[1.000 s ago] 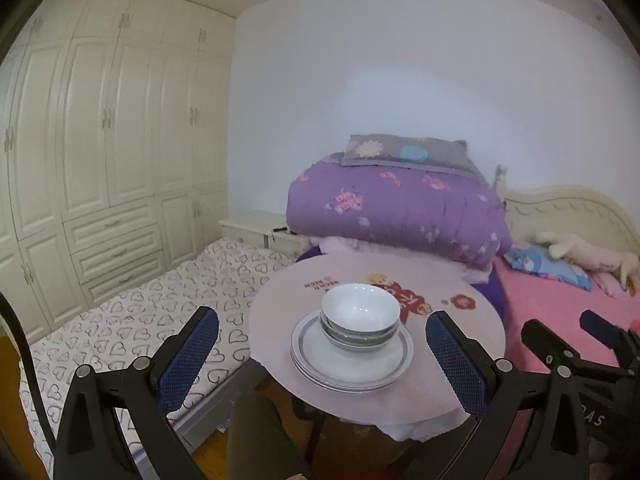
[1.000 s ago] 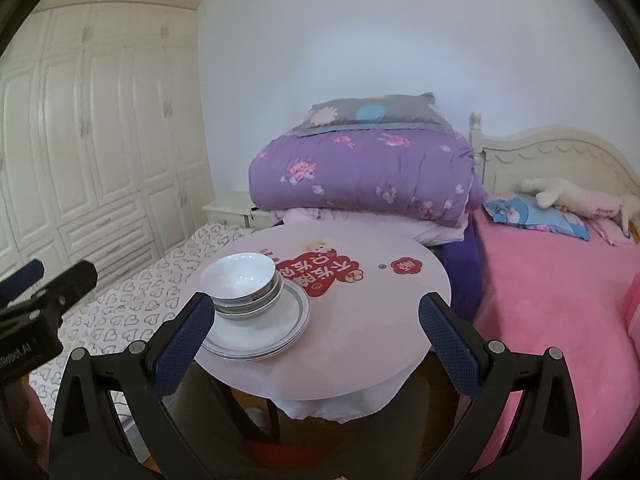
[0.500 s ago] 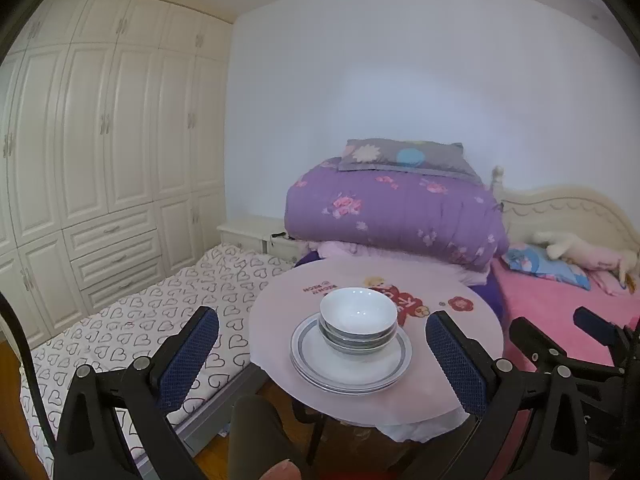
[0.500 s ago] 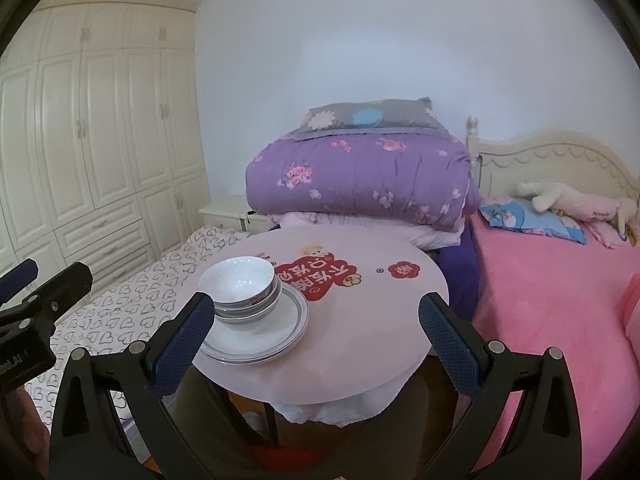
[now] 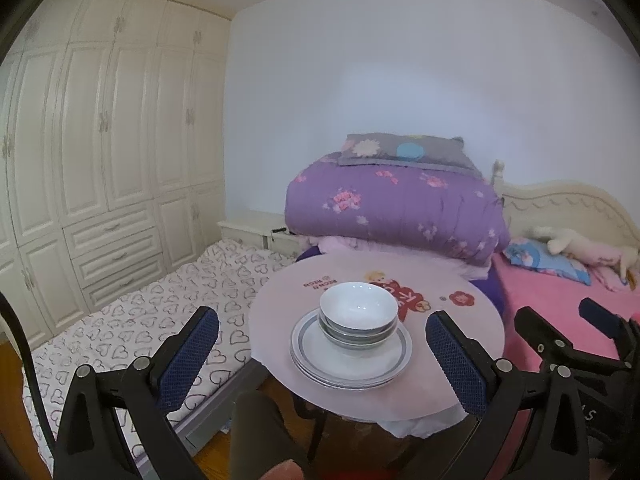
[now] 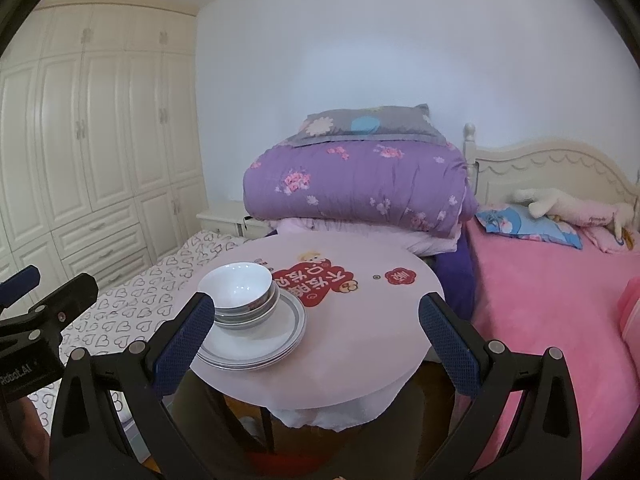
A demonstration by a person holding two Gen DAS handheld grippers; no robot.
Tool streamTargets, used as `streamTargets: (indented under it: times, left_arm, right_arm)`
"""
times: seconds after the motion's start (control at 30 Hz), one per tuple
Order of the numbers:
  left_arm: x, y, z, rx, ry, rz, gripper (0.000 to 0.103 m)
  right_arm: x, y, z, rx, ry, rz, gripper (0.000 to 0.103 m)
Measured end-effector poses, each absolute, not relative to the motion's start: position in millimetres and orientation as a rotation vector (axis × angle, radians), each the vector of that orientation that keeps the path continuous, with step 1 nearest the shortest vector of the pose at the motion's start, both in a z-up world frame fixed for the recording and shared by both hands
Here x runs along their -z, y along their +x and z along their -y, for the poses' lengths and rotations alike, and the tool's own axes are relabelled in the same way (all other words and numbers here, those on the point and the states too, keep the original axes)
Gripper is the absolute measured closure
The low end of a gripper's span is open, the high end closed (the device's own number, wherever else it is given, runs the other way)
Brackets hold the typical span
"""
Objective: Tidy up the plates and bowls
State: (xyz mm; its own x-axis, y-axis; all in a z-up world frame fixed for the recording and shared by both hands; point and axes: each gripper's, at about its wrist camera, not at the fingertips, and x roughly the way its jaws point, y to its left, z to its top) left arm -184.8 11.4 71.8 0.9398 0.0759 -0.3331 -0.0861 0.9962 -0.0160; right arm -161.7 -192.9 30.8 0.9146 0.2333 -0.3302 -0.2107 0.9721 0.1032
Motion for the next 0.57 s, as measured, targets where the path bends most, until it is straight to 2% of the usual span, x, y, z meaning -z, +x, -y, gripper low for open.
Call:
streamTargets:
  times: [0.57]
  left_arm:
    - [-65.0,-187.2,-11.5,-0.060,-0.040,-0.329,0.001]
  right_arm:
    - [-31.7,-161.9,193.3,-0.228,0.065,-0.347,0.000]
